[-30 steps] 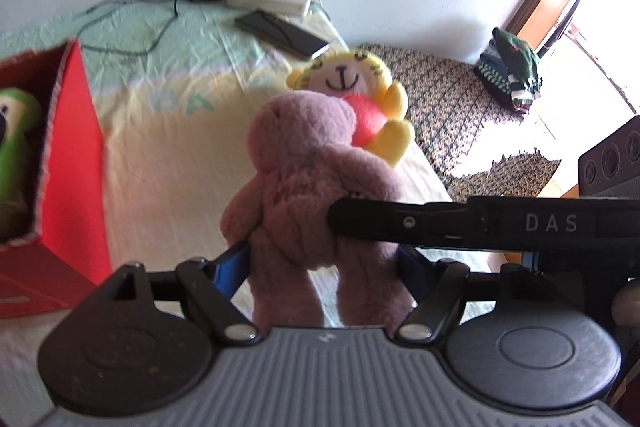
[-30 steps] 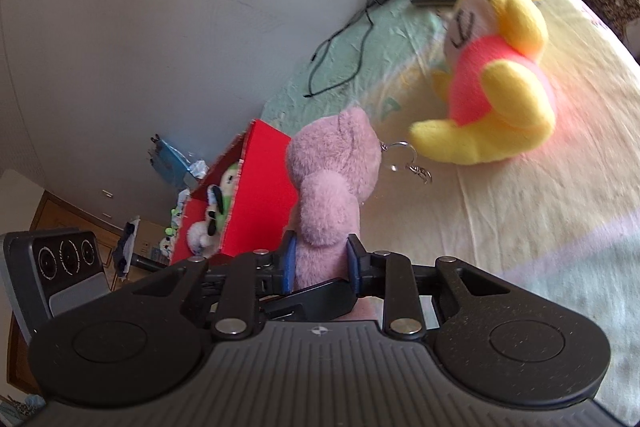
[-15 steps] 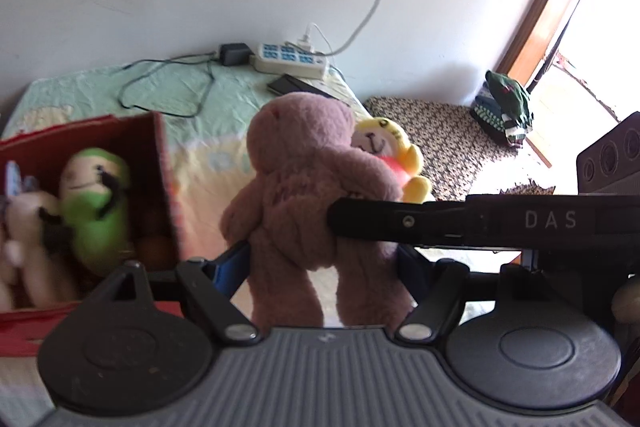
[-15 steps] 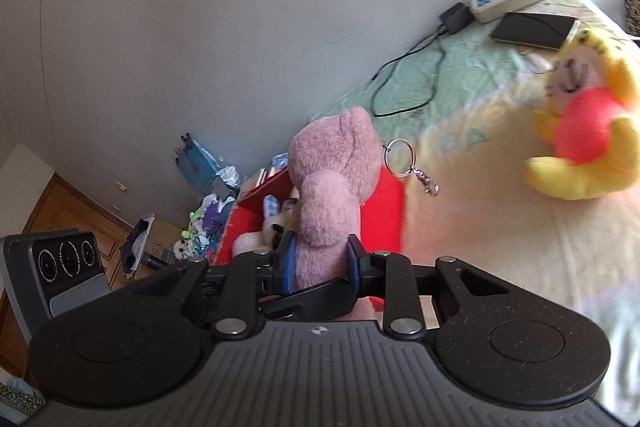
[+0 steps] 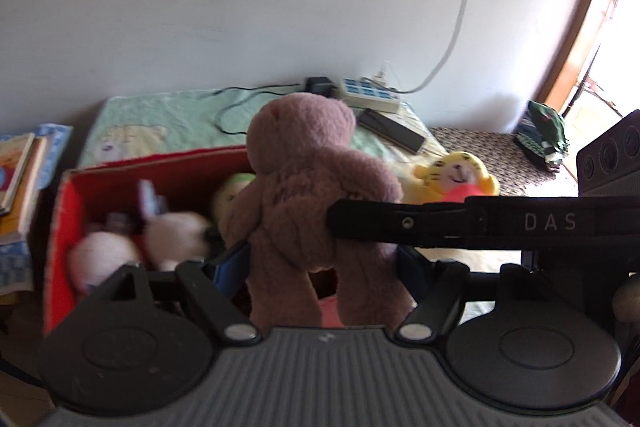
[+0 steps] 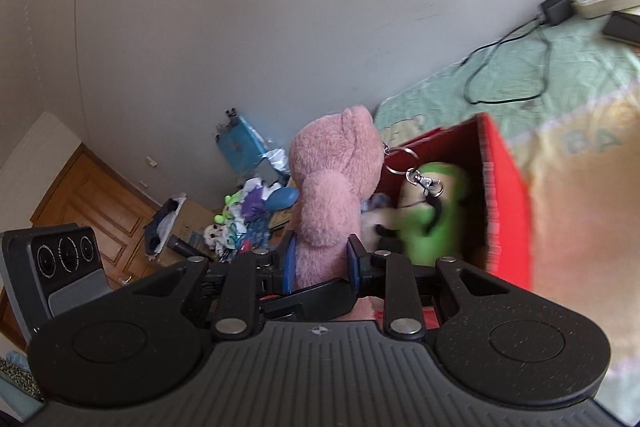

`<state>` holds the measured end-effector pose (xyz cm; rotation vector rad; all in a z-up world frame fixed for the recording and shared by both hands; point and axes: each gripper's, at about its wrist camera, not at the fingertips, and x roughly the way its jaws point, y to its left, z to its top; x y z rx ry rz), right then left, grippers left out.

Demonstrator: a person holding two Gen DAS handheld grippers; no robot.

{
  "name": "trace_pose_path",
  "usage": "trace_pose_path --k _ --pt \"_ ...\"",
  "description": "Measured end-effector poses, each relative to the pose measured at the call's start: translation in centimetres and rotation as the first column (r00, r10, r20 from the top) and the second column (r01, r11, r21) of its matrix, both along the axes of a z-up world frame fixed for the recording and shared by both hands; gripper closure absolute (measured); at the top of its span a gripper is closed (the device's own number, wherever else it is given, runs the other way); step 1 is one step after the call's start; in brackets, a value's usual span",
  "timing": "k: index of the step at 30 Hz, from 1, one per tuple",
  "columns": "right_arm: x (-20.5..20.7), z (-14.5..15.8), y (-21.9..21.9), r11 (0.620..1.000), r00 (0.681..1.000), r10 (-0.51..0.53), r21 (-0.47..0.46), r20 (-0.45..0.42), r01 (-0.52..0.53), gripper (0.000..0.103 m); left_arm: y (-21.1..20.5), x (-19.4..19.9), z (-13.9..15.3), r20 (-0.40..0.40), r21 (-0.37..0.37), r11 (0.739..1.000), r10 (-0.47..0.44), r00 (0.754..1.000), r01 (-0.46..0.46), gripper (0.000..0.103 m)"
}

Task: Organize objects
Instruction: 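Carry the pink teddy into the red box and release it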

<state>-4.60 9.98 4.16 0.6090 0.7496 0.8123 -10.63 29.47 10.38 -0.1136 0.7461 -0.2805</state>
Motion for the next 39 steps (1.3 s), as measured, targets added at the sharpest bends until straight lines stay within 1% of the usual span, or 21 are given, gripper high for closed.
trace_pose_path --k 3,7,15,18,20,22,25,27,28,29,34,39 --pt "0.9 -0.5 2.2 1.000 1.000 0.021 0.010 0.010 -0.021 0.075 2.1 0.5 -0.3 0.001 0.010 0.999 0.031 1.000 -0.031 0.028" --pt "2.2 -1.4 4.8 0.999 0.999 0.045 0.025 -0.009 -0.044 0.075 4.6 1.2 -1.0 0.000 0.041 0.997 0.066 0.998 -0.066 0.028" --pt "3.8 -3.5 8.8 0.997 0.997 0.078 -0.001 -0.028 -0.078 0.075 8.7 2.9 -3.5 -0.048 0.052 0.992 0.119 0.992 -0.117 0.028" --pt "4.3 -4.4 9.8 0.996 0.995 0.088 -0.002 -0.047 -0.088 0.075 9.4 3.4 -4.6 -0.064 0.073 0.989 0.135 0.989 -0.131 0.028" --pt "4.6 -5.0 10.5 0.995 0.994 0.096 -0.010 -0.054 -0.097 0.075 9.6 3.5 -5.1 -0.069 0.093 0.987 0.136 0.988 -0.129 0.034" --pt "4.7 -5.5 11.1 0.995 0.993 0.099 -0.026 -0.058 -0.101 0.075 9.7 3.8 -5.7 -0.076 0.111 0.985 0.139 0.987 -0.130 0.036" --pt "5.0 -6.1 11.3 0.995 0.992 0.099 -0.017 -0.076 -0.100 0.075 10.0 4.0 -6.3 -0.084 0.117 0.983 0.152 0.985 -0.141 0.033" --pt "4.9 -6.3 11.4 0.994 0.992 0.099 -0.032 -0.081 -0.102 0.074 10.1 4.1 -6.6 -0.092 0.118 0.982 0.157 0.983 -0.145 0.031" --pt "4.9 -6.4 11.4 0.994 0.992 0.099 -0.039 -0.080 -0.102 0.074 10.1 4.2 -6.9 -0.097 0.124 0.981 0.159 0.982 -0.147 0.027" --pt "4.8 -6.4 11.4 0.994 0.992 0.097 -0.043 -0.082 -0.101 0.071 10.0 4.2 -7.1 -0.101 0.130 0.980 0.161 0.982 -0.147 0.026" --pt "4.4 -5.9 10.8 0.994 0.994 0.071 -0.077 -0.080 -0.078 0.069 9.5 4.3 -7.7 -0.116 0.147 0.978 0.166 0.979 -0.148 0.022" --pt "3.9 -5.5 9.9 0.994 0.996 0.048 -0.094 -0.079 -0.055 0.067 9.8 4.3 -8.1 -0.148 0.138 0.976 0.189 0.971 -0.169 0.020"
